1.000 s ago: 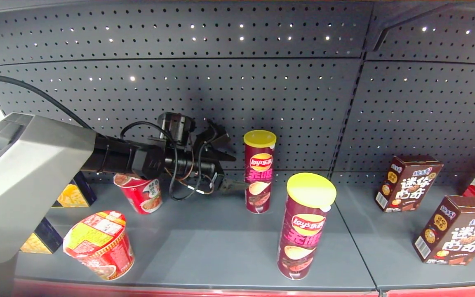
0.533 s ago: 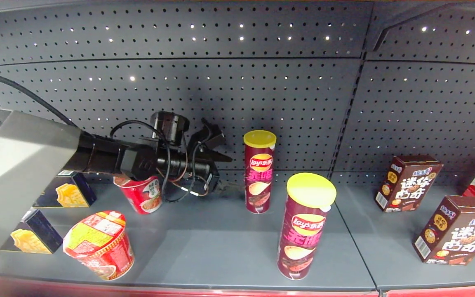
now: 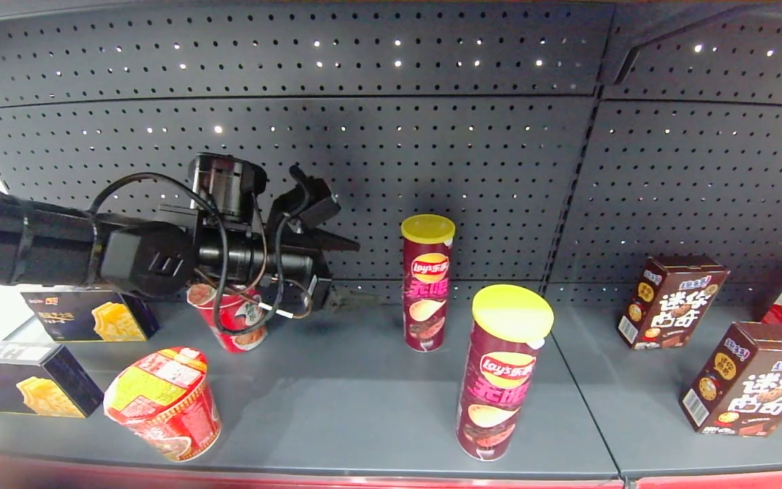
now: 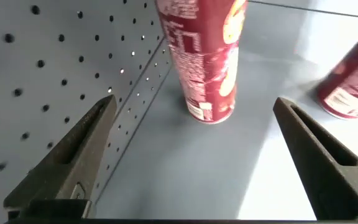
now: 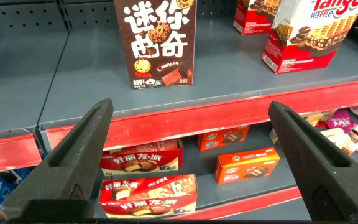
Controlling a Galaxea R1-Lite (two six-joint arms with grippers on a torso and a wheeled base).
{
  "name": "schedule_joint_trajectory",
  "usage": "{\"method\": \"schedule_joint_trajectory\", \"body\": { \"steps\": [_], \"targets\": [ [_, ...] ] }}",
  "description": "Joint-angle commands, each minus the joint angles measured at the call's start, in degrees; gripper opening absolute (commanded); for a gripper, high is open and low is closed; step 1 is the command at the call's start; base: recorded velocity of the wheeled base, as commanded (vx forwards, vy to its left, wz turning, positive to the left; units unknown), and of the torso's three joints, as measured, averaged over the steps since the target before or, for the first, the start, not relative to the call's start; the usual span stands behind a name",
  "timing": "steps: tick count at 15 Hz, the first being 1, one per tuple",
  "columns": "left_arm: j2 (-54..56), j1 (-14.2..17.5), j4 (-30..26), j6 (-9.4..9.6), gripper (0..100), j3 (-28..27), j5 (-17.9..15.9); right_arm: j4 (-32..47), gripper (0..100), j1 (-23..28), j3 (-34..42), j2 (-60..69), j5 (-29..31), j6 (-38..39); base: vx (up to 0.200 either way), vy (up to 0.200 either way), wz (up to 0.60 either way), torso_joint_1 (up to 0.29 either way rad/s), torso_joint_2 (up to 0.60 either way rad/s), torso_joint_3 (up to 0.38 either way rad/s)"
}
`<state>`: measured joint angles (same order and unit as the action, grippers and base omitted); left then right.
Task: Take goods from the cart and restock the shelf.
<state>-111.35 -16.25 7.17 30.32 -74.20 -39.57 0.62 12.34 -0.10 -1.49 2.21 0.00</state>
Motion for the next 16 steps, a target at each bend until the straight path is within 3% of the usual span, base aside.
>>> {"method": "schedule_joint_trajectory", "body": {
  "steps": [1,2,4,7,11,12,14,16],
  "targets": [
    [9.5,0.1,2.9,-1.31,100,9.3,3.7,0.0,100,0.0,0.0,-0.1,0.0,0.0,0.0,0.0,0.0,0.0,0.0,0.0],
    [11.8,0.1,4.2,-2.19,100,12.1,5.6,0.0,100,0.0,0.0,0.0,0.0,0.0,0.0,0.0,0.0,0.0,0.0,0.0],
    [19.2,0.1,8.1,-6.24,100,20.1,9.5,0.0,100,0.0,0.0,-0.1,0.0,0.0,0.0,0.0,0.0,0.0,0.0,0.0],
    [28.6,0.3,11.0,-10.19,100,27.1,15.1,0.0,100,0.0,0.0,0.0,0.0,0.0,0.0,0.0,0.0,0.0,0.0,0.0],
    [37.3,0.6,14.9,-12.39,100,34.0,23.0,0.0,100,0.0,0.0,0.0,0.0,0.0,0.0,0.0,0.0,0.0,0.0,0.0],
    [40.2,1.3,17.7,-14.23,100,37.4,26.2,0.0,100,0.0,0.0,-0.1,0.0,0.0,0.0,0.0,0.0,0.0,0.0,0.0],
    [45.5,2.1,22.5,-14.94,100,44.3,31.0,0.0,100,0.0,0.0,-0.1,0.0,0.0,0.0,0.0,0.0,0.0,0.0,0.0],
    [49.5,2.1,23.1,-16.52,100,47.0,36.8,0.0,100,0.0,0.0,0.0,0.0,0.0,0.0,0.0,0.0,0.0,0.0,0.0]
  ]
}}
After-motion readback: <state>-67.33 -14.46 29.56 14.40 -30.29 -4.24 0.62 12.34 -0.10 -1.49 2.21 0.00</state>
